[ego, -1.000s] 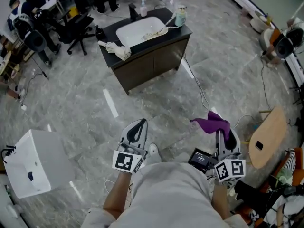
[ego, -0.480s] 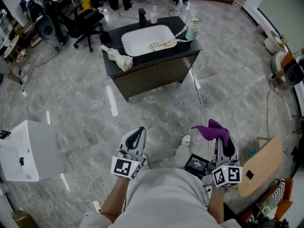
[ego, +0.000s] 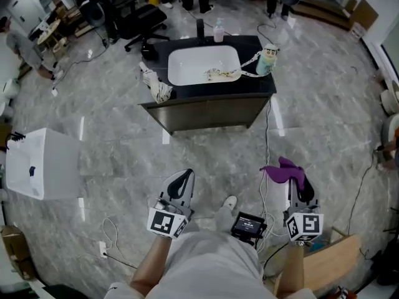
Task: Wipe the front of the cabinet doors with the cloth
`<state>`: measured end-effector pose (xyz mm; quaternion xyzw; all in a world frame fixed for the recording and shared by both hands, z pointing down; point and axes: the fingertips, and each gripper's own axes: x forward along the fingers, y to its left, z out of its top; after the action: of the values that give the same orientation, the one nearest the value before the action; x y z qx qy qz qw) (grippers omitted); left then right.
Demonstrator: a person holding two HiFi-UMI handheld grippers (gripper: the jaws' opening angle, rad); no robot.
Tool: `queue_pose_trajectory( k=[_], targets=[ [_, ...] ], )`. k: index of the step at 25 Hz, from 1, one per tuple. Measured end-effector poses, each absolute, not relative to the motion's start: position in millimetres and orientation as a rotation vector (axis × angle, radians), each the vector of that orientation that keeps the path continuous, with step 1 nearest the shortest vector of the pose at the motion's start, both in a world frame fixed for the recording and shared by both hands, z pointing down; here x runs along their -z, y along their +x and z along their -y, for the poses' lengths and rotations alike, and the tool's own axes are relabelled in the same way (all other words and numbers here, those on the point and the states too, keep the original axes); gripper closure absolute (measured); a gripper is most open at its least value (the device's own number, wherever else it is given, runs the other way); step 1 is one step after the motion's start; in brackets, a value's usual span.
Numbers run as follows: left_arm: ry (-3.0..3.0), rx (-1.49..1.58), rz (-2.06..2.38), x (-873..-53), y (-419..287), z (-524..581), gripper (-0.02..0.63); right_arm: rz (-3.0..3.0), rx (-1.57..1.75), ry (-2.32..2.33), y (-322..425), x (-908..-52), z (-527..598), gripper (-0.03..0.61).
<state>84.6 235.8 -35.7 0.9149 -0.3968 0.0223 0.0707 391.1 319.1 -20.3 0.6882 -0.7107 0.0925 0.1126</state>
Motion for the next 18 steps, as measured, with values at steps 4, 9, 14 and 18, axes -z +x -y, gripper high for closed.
queue_pose_trajectory(
  k=[4, 9, 14, 18],
  targets=[
    [2.695, -0.035, 1.234, 34, 119, -222, 0.607, 2.171, -0.279, 1.943, 427, 8, -275, 0.462],
    [2.738, -0.122, 1.245, 21, 137, -199, 0.607, 2.304, -0.323, 1.836, 411, -12, -213, 0.462],
    [2.744, -0.131, 1.244, -16, 134, -148, 0.607, 2.406, -0.404, 1.721, 370, -64, -137, 0.462],
    [2.710, -0.151, 1.250, -68, 129, -101, 0.607, 2.445, -0.528, 1.675, 343, -116, -76, 0.462]
  ],
)
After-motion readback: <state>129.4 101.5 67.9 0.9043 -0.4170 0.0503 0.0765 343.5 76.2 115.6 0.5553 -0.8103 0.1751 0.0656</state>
